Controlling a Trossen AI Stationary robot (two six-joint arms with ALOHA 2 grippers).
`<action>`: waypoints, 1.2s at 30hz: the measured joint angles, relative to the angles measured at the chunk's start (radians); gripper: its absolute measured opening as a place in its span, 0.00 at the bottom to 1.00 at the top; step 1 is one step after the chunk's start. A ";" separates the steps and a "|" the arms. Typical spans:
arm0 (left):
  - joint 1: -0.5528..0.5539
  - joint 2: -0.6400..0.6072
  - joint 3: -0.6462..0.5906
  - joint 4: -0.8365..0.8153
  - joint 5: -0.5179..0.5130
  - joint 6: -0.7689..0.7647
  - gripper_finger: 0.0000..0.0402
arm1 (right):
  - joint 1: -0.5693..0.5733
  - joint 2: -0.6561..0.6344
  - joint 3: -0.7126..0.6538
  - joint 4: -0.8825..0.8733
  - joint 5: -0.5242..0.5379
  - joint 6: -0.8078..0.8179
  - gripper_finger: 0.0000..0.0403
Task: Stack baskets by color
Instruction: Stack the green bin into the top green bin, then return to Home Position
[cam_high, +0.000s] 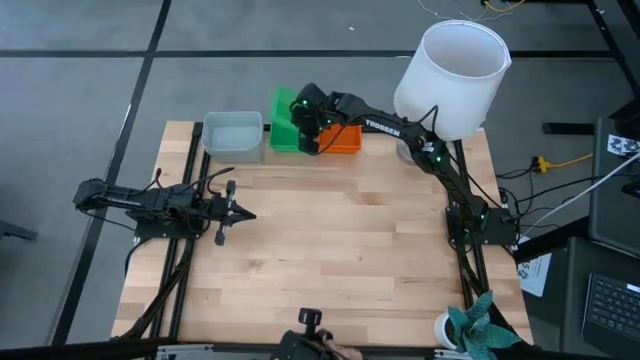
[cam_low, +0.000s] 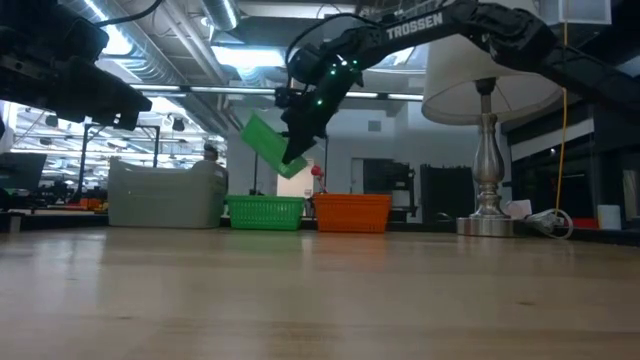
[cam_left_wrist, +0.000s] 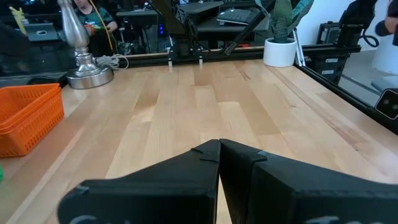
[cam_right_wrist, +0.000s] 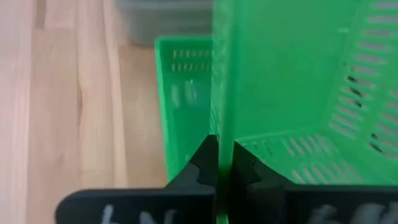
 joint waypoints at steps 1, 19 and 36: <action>0.000 0.000 0.000 0.000 0.000 0.000 0.00 | 0.003 0.000 0.000 -0.016 0.001 0.028 0.00; 0.000 0.000 0.000 0.000 0.000 0.000 0.00 | 0.039 0.060 0.000 -0.037 0.079 0.099 0.00; 0.000 0.000 0.000 0.000 0.000 0.000 0.00 | 0.046 0.061 0.000 -0.082 0.083 0.094 0.23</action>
